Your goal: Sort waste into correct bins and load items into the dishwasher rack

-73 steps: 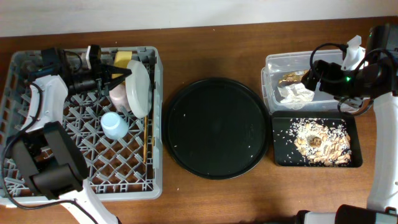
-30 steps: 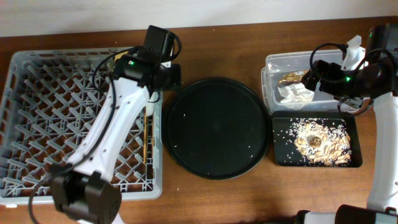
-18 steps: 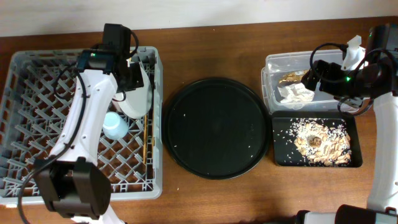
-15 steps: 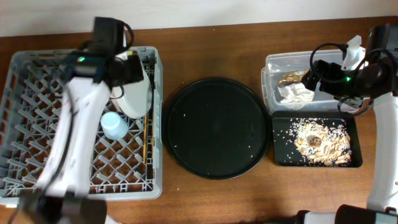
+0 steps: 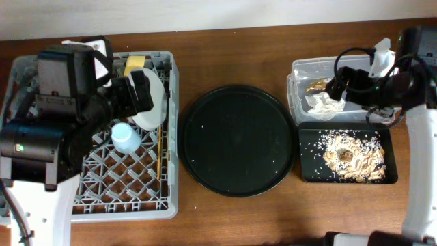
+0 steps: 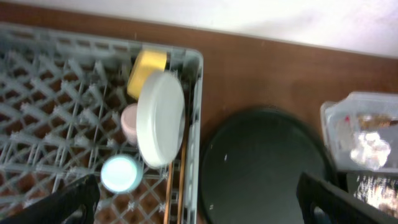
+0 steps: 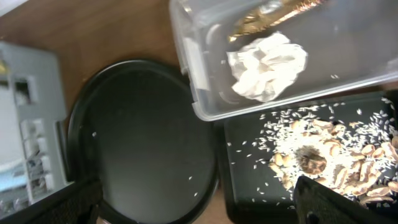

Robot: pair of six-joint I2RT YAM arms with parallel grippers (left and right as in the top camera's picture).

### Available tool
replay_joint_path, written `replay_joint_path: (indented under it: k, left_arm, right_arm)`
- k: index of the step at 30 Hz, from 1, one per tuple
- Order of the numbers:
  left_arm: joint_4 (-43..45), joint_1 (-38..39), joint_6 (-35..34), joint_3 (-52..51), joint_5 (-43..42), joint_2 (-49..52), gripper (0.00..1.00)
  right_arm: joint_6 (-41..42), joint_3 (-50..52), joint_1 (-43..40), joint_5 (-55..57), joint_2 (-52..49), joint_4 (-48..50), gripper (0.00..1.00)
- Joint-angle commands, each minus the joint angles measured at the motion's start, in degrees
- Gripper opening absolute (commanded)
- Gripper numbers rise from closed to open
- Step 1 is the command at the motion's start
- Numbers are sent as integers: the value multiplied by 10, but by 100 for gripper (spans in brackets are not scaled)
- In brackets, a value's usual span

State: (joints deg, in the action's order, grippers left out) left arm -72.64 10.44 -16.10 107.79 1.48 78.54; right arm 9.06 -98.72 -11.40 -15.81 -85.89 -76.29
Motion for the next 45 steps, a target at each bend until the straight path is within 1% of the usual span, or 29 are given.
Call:
replay_joint_path:
  k: [1, 5, 6, 8, 9, 11, 12, 13, 16, 19, 23, 27, 32, 33, 45]
  left_arm:
    - [-48, -1, 1, -1, -1, -1, 99]
    - [-104, -1, 1, -1, -1, -1, 99]
    - [-114, -1, 1, -1, -1, -1, 99]
    - [-120, -1, 1, -1, 0, -1, 99]
    - [-122, -1, 1, -1, 0, -1, 99]
    - [-123, -1, 1, -1, 0, -1, 99]
    - [-123, -1, 1, -1, 0, -1, 99]
    - [-123, -1, 1, -1, -1, -1, 99]
    - [-123, -1, 1, -1, 0, -1, 99]
    - [-123, -1, 1, -1, -1, -1, 99]
    - [-123, -1, 1, -1, -1, -1, 99]
    - [-123, -1, 1, -1, -1, -1, 99]
    - [-123, -1, 1, -1, 0, -1, 99]
    - [-123, -1, 1, -1, -1, -1, 99]
    - [-123, -1, 1, -1, -1, -1, 99]
  right_arm:
    - [3, -8, 50, 0, 125, 0, 99]
    - [2, -7, 153, 0, 252, 0, 99]
    - [-13, 3, 186, 28, 310, 8, 99]
    - [-13, 53, 198, 62, 388, 43, 99]
    - [-18, 110, 198, 76, 441, 93, 98]
    - [-80, 263, 195, 75, 555, 255, 99]
    - [-94, 327, 191, 75, 600, 322, 99]
    - [-105, 417, 185, 75, 662, 418, 99]
    - [-106, 652, 161, 75, 794, 668, 99]
    - [-101, 804, 154, 74, 851, 800, 99]
    - [-101, 935, 154, 75, 857, 890, 99]
    - [-102, 984, 154, 92, 857, 880, 99]
    - [-101, 984, 154, 180, 857, 726, 99]
    - [-106, 984, 154, 182, 857, 718, 99]
    - [-106, 984, 154, 180, 857, 717, 98]
